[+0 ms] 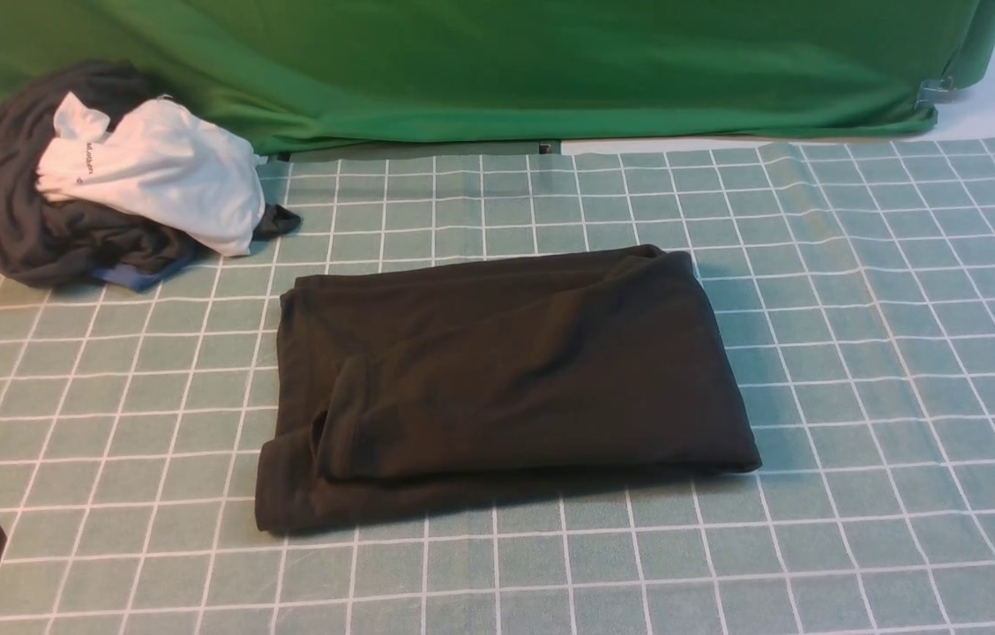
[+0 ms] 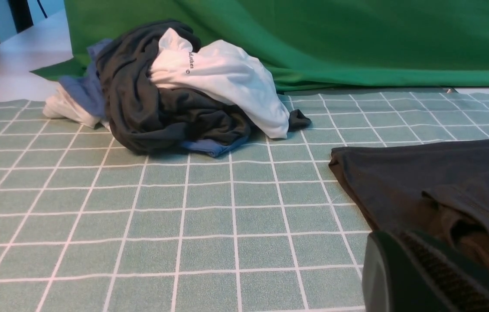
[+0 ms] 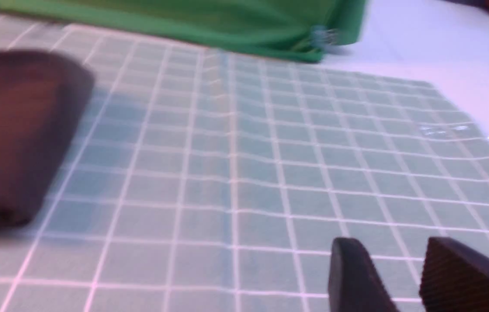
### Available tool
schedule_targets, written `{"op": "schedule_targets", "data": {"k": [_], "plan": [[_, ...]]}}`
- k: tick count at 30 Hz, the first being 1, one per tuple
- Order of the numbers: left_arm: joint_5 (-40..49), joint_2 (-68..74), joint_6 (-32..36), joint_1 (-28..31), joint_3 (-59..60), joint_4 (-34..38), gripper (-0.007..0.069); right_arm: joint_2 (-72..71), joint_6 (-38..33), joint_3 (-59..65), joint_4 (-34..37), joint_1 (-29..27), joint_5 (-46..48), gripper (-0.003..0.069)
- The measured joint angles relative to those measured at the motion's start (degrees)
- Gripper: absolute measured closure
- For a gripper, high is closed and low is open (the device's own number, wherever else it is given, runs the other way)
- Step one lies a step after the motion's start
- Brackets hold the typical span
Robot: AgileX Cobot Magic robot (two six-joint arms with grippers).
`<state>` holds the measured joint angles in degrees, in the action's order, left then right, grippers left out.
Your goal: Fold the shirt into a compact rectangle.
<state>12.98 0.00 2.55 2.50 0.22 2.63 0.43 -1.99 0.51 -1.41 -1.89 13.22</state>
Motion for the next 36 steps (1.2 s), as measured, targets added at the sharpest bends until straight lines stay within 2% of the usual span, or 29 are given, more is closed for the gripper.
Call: {"op": "schedule_targets", "data": {"k": [36], "plan": [[0.4,0.0,0.2,0.0,0.0,0.0,0.0607,-0.4,0.1,0.0,0.2,-0.6,0.8,0.0419]]}}
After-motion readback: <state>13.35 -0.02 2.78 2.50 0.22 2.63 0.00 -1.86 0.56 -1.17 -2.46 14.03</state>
